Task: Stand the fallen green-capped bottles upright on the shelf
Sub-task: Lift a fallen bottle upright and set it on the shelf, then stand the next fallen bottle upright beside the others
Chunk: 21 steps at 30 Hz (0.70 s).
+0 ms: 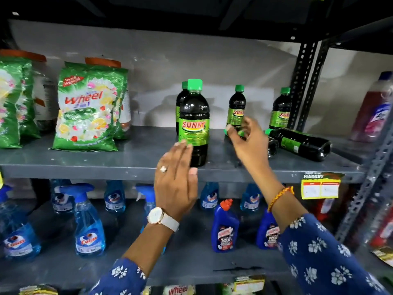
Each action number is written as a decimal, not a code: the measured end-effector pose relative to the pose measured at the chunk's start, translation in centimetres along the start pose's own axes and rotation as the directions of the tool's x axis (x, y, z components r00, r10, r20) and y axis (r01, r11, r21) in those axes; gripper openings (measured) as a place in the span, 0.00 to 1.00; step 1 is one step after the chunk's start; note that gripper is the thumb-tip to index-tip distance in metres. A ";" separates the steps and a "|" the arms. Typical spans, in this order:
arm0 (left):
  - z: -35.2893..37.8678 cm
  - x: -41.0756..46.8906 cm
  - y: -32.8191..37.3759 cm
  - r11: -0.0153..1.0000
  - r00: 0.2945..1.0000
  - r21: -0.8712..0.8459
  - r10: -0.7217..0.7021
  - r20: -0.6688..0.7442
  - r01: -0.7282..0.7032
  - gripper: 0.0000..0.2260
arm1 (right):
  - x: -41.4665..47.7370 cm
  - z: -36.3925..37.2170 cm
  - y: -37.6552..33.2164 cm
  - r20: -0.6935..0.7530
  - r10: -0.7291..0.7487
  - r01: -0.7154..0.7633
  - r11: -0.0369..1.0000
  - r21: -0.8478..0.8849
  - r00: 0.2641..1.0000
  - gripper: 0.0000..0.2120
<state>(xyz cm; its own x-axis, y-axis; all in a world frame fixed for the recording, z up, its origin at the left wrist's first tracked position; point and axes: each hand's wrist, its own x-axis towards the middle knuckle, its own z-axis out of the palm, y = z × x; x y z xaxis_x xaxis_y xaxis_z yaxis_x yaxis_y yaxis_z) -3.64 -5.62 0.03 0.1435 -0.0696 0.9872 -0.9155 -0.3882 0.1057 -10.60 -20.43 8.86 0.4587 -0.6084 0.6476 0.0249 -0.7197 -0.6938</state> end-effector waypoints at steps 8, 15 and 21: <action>7.2 0.5 7.0 0.981 0.934 0.171 0.024 0.356 -0.090 0.18 | 6.5 -2.6 2.8 0.265 0.142 0.079 0.733 -0.676 0.954 0.34; 9.0 -1.2 7.0 0.960 0.988 0.270 0.031 0.151 -0.072 0.18 | 7.3 -0.8 4.6 0.266 0.235 0.081 0.589 -0.804 0.935 0.24; 9.4 -1.4 6.9 0.956 0.993 0.274 0.090 0.080 -0.108 0.17 | 7.4 -2.8 7.0 0.224 0.129 -0.022 0.904 -0.426 0.966 0.25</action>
<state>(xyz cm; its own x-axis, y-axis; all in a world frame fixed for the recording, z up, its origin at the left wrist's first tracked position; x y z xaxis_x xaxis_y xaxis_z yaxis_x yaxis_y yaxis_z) -6.59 -16.82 -1.75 0.0902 -0.1772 0.9800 -0.7873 -0.6154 -0.0388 -9.52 -30.89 9.67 0.6453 -0.6056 0.4656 -0.3662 -0.7802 -0.5072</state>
